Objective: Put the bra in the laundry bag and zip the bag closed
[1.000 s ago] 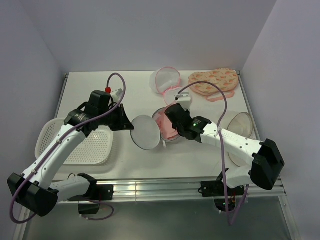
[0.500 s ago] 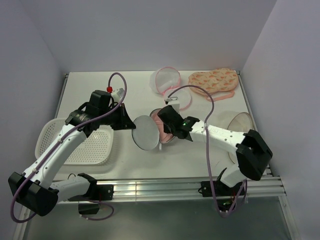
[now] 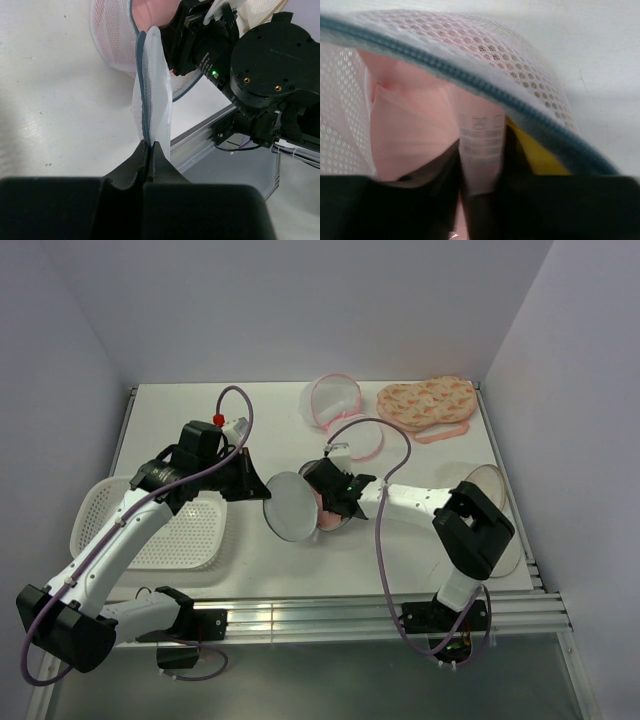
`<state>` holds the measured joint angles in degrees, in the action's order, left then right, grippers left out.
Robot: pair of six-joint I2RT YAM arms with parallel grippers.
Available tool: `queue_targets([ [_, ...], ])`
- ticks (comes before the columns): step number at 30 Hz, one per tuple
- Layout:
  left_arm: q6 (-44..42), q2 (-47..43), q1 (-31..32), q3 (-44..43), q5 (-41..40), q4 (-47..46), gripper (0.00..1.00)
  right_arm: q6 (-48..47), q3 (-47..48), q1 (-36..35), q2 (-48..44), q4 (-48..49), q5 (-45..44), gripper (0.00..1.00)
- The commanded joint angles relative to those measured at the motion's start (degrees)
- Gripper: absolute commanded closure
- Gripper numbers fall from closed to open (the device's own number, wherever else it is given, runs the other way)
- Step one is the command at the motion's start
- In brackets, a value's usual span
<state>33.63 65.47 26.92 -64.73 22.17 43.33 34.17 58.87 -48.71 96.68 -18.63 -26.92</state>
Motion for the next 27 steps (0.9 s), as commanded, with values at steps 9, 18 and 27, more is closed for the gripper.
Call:
queue_targets([
  [9, -0.93, -1.84, -0.20, -2.16, -0.55, 0.17, 1.00, -1.39, 4.14, 0.02, -10.46, -5.88, -2.00, 0.32],
  [18, -0.58, -1.40, -0.29, -1.80, -0.55, -0.26, 0.99, -2.71, 6.43, -0.16, -18.89, -8.52, -0.95, 0.25],
  [27, -0.14, -0.79, -0.29, -2.16, -0.11, -0.70, 0.98, -3.24, 6.52, -10.87, -26.63, -7.29, -2.87, 0.28],
])
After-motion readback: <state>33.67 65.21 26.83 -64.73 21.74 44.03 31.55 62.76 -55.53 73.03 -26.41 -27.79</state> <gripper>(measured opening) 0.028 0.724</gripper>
